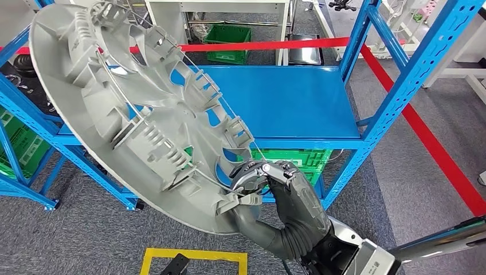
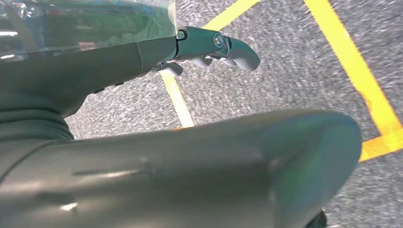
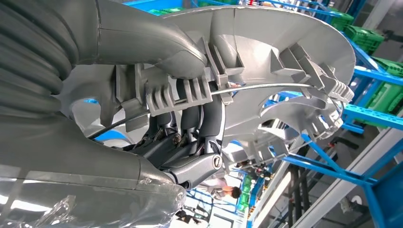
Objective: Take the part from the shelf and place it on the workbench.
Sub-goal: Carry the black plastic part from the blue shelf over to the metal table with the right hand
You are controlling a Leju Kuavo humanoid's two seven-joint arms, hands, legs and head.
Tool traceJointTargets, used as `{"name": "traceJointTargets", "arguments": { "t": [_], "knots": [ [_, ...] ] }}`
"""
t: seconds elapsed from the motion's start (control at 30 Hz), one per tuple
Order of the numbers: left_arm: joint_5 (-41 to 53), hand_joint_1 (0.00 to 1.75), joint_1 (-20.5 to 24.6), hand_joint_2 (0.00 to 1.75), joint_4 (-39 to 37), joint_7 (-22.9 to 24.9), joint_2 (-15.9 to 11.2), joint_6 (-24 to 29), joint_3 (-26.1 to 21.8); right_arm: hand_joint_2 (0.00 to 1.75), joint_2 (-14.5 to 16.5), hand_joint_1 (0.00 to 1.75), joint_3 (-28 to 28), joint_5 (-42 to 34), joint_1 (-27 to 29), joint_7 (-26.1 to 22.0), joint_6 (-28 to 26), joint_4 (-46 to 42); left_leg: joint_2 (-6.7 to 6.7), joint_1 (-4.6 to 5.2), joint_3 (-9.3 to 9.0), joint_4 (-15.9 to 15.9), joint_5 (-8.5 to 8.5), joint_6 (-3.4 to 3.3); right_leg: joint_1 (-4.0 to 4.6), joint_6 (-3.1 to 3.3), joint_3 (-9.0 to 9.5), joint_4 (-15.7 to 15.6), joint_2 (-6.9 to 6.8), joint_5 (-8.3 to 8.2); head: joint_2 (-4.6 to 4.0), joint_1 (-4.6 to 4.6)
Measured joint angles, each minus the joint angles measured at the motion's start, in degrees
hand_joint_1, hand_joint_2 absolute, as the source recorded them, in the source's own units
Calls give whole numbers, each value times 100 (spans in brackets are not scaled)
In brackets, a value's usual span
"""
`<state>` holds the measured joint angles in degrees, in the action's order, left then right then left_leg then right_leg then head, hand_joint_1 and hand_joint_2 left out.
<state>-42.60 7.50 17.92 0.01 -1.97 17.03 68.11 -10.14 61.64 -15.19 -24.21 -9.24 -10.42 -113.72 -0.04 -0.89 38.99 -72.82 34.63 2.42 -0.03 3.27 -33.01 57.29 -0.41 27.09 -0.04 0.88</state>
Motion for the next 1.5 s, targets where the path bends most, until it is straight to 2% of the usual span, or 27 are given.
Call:
{"name": "traceJointTargets", "arguments": {
  "t": [0.07,0.1,0.17,0.23,0.3,0.37,0.43,0.47,0.5,0.53,0.57,0.63,0.7,0.73,0.8,0.87,0.97,1.0,1.03,1.07,1.13,1.2,1.27,1.3,1.37,1.43,1.5],
  "knots": [
    [1,0,2,175,0,4,-4,0,0,175,0,175,-1,-2,2,-1,-1,13,0,-8,-265,154,-247,8,-5,-21,-171,87,-1,-65,0,16],
    [2,0,7,175,0,5,-8,0,0,175,0,175,-1,-3,4,-1,-1,18,-1,-11,-499,487,-374,1,-9,-39,-252,136,1,-92,0,26],
    [3,0,22,175,1,5,-12,0,0,175,1,175,-2,-5,7,-1,2,21,-13,3,-953,1190,-398,-36,-2,-97,-375,205,2,-152,0,43],
    [4,0,31,175,1,5,-13,0,0,175,2,175,-2,-7,8,-1,10,24,-27,34,-1101,1483,-315,-107,2,-167,-430,211,-3,-241,0,49],
    [2,0,24,175,0,5,-9,0,0,175,1,175,-1,-13,11,-1,15,31,-11,38,-1040,1533,-398,-207,-6,-234,-455,195,1,-305,0,46],
    [-10,0,24,175,0,4,-5,5,-1,175,0,175,-2,-24,11,-1,18,37,10,21,-938,1563,-521,-301,-19,-292,-544,377,9,-51,0,13],
    [-23,0,25,175,0,0,-5,21,-1,175,0,175,-1,-37,10,-1,25,46,15,22,-793,1563,-645,-351,-33,-328,-721,974,11,496,0,-46],
    [-27,0,19,175,0,-3,-4,27,-1,175,0,175,-1,-42,11,-1,30,54,17,31,-710,1557,-706,-360,-37,-336,-797,1339,11,703,0,-68],
    [-31,0,12,175,0,-7,-3,32,0,175,0,175,1,-44,13,-1,33,64,19,43,-627,1547,-764,-362,-37,-336,-826,1615,12,783,0,-85],
    [-34,0,5,175,0,-9,-1,32,0,175,0,175,1,-48,13,-1,36,73,20,55,-542,1534,-819,-363,-34,-327,-792,1751,12,744,0,-94],
    [-37,0,0,175,0,-11,0,33,0,175,0,175,2,-52,13,-1,37,80,21,69,-456,1518,-871,-361,-27,-303,-658,1677,12,599,0,-100],
    [-39,0,-3,175,1,-14,4,33,0,175,0,175,1,-57,8,-1,40,84,14,90,-307,1483,-971,-348,7,-199,-141,1023,11,370,0,-105],
    [-42,0,-5,175,2,-21,9,33,0,175,2,175,-1,-57,-1,1,46,83,8,97,-219,1473,-1075,-305,54,-117,363,242,11,406,0,-103],
    [-44,0,-8,175,2,-25,11,34,0,175,3,175,-1,-58,-7,2,50,83,9,87,-196,1485,-1131,-271,79,-98,470,35,13,454,0,-108],
    [-53,0,-15,175,2,-31,8,37,0,175,6,175,1,-59,-11,4,56,84,8,68,-154,1516,-1235,-203,88,-73,448,-62,14,372,0,-126],
    [-61,0,-33,175,1,-32,6,38,1,175,12,175,1,-60,-13,3,59,85,2,62,-68,1409,-1055,-138,55,-7,345,-108,0,235,0,-123],
    [-71,0,-56,175,0,-33,6,38,2,175,17,175,2,-60,-15,2,58,90,0,28,104,539,-231,-32,36,46,125,-104,-18,44,0,-58],
    [-75,0,-56,175,0,-36,4,39,2,175,17,175,3,-60,-14,2,58,94,1,18,125,209,-92,-6,38,42,41,-86,-20,-12,0,-47],
    [-79,0,-56,175,0,-38,2,39,2,175,17,175,4,-60,-13,2,58,101,1,11,86,4,-104,12,39,36,-49,-64,-22,-69,0,-42],
    [-84,0,-55,175,0,-40,1,39,2,175,17,175,4,-60,-12,2,58,107,1,6,-25,-32,-233,22,38,26,-148,-35,-23,-123,0,-36],
    [-92,0,-46,175,0,-41,-2,40,2,175,17,175,4,-60,-11,4,58,114,-2,0,-488,437,-502,13,36,-5,-340,42,-17,-220,0,-21],
    [-96,0,-19,175,0,-44,-2,42,2,175,17,175,2,-60,-10,9,58,114,-10,14,-1039,1227,-413,-42,49,-58,-476,116,-13,-302,0,-1],
    [-98,0,3,175,0,-47,0,44,2,175,17,175,3,-60,-10,16,58,114,-17,47,-1262,1631,-272,-134,53,-121,-531,130,-19,-401,0,8],
    [-100,0,1,175,1,-47,2,44,2,175,17,175,4,-60,-9,20,57,115,-12,55,-1225,1665,-291,-184,48,-155,-537,117,-20,-456,0,5],
    [-106,0,-8,175,1,-45,7,44,2,175,15,175,3,-59,-7,25,53,120,19,44,-1155,1685,-406,-270,35,-223,-594,202,-6,-329,0,-10],
    [-111,0,1,175,1,-44,6,46,1,175,13,175,1,-57,-5,32,39,125,43,29,-1040,1690,-542,-337,16,-280,-752,687,9,187,0,-57],
    [-114,0,8,175,1,-45,3,46,0,175,11,175,1,-52,-2,42,23,127,42,40,-852,1668,-674,-364,-5,-312,-917,1437,10,648,0,-100]
  ]
}}
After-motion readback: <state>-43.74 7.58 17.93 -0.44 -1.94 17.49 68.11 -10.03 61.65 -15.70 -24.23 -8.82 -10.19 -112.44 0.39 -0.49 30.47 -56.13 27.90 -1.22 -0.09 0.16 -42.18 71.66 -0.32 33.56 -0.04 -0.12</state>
